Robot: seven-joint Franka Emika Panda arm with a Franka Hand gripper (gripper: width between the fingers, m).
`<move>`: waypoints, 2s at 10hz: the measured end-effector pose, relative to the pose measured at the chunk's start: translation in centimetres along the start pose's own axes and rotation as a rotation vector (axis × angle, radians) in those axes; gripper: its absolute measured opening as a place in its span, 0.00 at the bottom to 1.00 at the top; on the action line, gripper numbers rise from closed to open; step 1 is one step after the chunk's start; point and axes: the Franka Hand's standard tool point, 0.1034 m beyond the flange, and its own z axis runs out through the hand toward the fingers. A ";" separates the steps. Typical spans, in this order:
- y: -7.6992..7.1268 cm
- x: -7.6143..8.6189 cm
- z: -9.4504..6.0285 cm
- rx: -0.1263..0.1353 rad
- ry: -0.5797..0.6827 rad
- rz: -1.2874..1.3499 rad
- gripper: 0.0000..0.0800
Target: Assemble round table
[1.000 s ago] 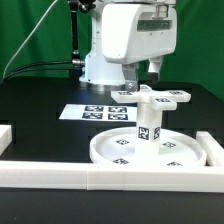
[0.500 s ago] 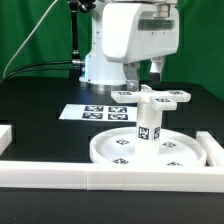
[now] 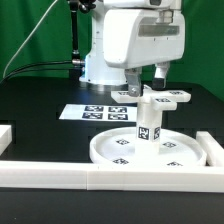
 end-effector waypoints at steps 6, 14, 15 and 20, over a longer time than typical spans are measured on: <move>-0.2 -0.4 0.3 0.015 -0.011 0.073 0.81; -1.5 0.0 -1.2 0.060 -0.022 0.126 0.81; -1.5 -0.1 -0.7 0.059 -0.026 0.125 0.81; -1.5 -0.5 0.9 0.063 -0.042 0.131 0.81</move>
Offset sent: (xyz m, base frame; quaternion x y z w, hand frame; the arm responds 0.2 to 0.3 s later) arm -0.0005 0.0058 -0.0027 0.0228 0.0148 0.0068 0.9996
